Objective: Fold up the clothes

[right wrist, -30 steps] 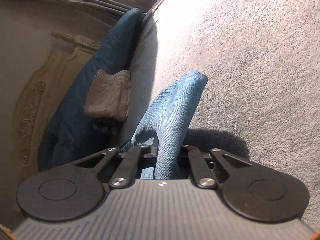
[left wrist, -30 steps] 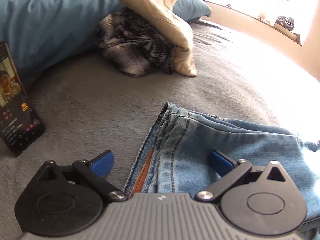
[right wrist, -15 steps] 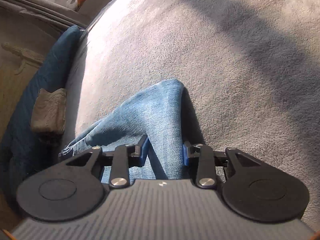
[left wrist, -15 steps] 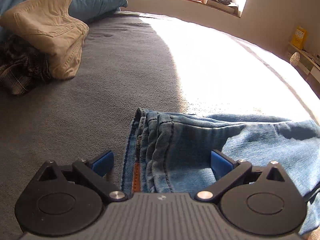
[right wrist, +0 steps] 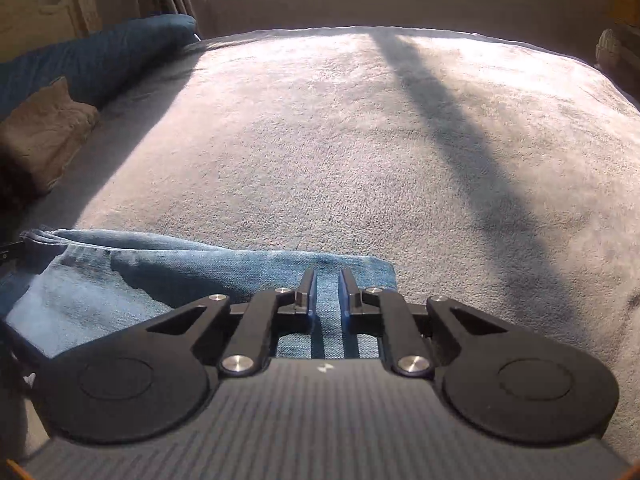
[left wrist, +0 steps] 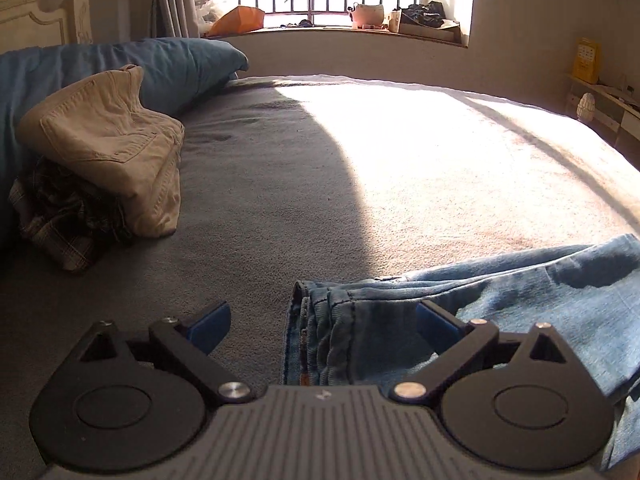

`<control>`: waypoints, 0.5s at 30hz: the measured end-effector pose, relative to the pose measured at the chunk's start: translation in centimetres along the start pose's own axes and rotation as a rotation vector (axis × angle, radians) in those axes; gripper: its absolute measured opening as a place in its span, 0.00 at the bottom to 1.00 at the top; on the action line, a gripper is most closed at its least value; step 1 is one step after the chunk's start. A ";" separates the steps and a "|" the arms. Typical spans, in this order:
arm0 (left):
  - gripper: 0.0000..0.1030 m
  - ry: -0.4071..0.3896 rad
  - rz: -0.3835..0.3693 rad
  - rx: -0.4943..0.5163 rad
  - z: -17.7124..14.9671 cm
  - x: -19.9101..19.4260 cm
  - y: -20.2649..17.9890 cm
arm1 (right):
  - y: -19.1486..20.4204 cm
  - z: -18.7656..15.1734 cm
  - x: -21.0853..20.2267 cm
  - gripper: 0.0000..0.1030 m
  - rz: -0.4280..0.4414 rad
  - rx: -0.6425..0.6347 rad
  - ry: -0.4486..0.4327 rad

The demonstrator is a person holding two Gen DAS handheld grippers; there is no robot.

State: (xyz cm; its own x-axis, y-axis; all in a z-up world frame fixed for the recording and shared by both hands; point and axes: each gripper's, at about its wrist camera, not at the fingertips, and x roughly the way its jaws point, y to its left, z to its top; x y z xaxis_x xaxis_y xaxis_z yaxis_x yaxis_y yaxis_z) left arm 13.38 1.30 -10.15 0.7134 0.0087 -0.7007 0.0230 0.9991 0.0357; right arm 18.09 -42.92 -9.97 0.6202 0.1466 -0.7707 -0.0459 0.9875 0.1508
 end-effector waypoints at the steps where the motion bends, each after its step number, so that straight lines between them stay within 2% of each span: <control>1: 0.94 0.012 0.002 -0.001 -0.3 0.3 -0.1 | 0.6 0.2 0.4 0.09 -0.003 -0.032 -0.005; 2: 0.95 0.021 0.002 -0.005 -0.6 0.6 -0.1 | 0.8 0.4 0.9 0.07 -0.005 -0.038 -0.008; 4: 0.95 0.034 -0.002 -0.017 -1.0 0.9 0.0 | -1.8 1.3 1.1 0.07 0.039 0.158 -0.016; 6: 0.95 0.038 -0.014 -0.033 -1.1 0.9 0.3 | -4.8 1.6 0.3 0.14 0.094 0.366 -0.027; 8: 0.96 0.046 -0.024 -0.048 -1.3 0.8 0.6 | -7.3 1.4 0.5 0.29 0.118 0.494 0.020; 10: 0.97 0.051 -0.031 -0.059 -1.4 0.9 0.8 | -9.7 0.7 2.0 0.31 0.169 0.605 0.135; 12: 0.97 0.051 -0.036 -0.059 -1.3 1.1 0.8 | -11.4 -0.1 2.9 0.32 0.290 0.706 0.176; 14: 0.98 0.050 -0.040 -0.063 -1.4 1.3 0.9 | -12.1 -0.6 3.8 0.33 0.436 0.738 0.215; 15: 0.99 0.051 -0.042 -0.067 -1.4 1.4 1.0 | -12.1 -0.9 4.3 0.33 0.476 0.748 0.240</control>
State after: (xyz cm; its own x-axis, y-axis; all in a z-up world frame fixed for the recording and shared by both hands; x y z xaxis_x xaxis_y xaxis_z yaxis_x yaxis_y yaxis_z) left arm 13.45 2.35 -12.08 0.6761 -0.0333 -0.7360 0.0040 0.9991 -0.0415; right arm 20.62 -54.21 -15.67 0.4830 0.6190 -0.6193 0.3156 0.5367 0.7825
